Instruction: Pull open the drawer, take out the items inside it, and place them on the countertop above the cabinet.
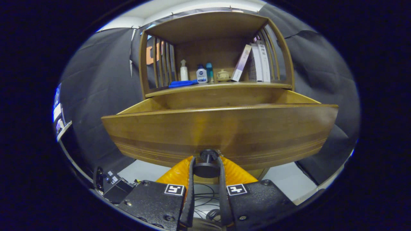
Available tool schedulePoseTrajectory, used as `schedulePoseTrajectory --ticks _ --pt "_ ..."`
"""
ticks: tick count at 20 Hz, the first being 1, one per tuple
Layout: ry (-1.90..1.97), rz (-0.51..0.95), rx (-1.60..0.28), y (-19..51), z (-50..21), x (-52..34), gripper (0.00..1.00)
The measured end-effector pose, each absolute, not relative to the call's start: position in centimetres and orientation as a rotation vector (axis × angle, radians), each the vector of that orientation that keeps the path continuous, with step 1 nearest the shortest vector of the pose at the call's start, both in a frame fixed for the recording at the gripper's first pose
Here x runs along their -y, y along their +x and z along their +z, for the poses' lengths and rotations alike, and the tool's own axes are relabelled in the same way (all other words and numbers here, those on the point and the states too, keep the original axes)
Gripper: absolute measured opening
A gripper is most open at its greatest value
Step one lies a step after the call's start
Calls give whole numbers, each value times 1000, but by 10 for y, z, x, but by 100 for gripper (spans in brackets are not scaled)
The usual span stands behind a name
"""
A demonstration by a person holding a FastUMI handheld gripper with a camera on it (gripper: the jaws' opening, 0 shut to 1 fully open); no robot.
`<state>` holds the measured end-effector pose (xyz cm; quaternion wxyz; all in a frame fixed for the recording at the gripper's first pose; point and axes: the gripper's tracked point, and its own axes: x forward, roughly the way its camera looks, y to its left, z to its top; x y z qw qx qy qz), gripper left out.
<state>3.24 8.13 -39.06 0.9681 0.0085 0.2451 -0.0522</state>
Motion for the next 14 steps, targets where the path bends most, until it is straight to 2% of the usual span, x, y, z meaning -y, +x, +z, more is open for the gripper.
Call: schedulePoseTrajectory --ticks 2,5,8,10,14 --pt "25 -102 -533 31 -392 -82 35" --pt "55 -93 -613 24 -387 -82 48" --pt "75 -71 -648 15 -369 -82 53" --pt "59 -47 -655 12 -352 -83 68" --pt "67 25 -594 22 -298 -95 69"
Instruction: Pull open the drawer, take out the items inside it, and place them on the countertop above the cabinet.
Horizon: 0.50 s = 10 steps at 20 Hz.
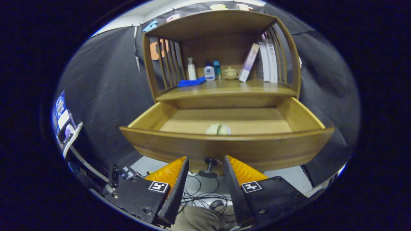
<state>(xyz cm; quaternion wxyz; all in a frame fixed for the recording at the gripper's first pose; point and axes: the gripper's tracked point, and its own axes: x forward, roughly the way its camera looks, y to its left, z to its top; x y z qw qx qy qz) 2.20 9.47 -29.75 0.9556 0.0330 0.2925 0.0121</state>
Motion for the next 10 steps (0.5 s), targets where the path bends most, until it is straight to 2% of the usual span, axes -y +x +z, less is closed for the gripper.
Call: schedulePoseTrajectory --ticks 6,10 --pt "151 16 -596 66 -270 -89 70" --pt "99 -10 -722 102 -284 -73 70"
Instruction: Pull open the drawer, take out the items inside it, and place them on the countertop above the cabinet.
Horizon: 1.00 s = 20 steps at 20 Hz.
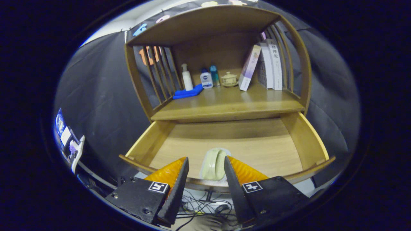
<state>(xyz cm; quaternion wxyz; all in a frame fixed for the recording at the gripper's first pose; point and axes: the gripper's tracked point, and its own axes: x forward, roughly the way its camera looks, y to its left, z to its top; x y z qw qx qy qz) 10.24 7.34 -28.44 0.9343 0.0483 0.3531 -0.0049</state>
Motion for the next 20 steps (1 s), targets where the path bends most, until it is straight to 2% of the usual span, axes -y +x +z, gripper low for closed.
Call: schedulePoseTrajectory --ticks 8,10,20 --pt "157 -21 -975 144 -336 -67 70" --pt "135 -32 -1021 149 -345 -67 67" --pt "-13 -96 -1112 162 -375 -64 62"
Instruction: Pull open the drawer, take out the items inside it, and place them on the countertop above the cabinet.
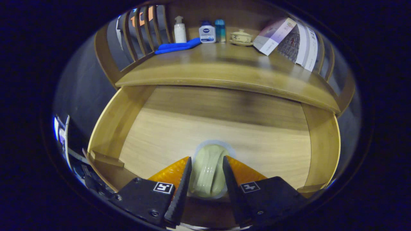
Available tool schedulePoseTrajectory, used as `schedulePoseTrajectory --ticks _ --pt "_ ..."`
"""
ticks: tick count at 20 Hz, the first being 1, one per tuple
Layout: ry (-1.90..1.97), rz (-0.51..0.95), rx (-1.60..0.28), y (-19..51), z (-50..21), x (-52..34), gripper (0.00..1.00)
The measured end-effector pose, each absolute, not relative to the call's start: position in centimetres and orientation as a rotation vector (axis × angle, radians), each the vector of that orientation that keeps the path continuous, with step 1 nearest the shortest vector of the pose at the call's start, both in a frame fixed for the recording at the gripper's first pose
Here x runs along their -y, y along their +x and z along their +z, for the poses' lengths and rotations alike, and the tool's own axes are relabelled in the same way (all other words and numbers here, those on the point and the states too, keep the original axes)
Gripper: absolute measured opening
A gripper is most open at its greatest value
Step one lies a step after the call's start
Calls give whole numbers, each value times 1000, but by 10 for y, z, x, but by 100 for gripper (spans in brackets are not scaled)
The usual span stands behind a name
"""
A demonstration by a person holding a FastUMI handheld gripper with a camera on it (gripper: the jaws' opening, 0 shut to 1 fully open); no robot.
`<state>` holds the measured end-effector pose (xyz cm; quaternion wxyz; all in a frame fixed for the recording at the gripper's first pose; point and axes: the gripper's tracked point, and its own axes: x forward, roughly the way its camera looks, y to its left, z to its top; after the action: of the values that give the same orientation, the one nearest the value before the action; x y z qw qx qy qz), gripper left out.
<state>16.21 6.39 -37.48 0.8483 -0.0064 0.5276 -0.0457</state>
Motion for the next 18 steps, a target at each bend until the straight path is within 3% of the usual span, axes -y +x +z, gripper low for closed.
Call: schedulePoseTrajectory --ticks 2,10,18 --pt "0 -119 -1103 166 -374 -61 58" --pt "3 -124 -1102 168 -372 -54 23" --pt "19 -120 -1003 167 -311 -47 20"
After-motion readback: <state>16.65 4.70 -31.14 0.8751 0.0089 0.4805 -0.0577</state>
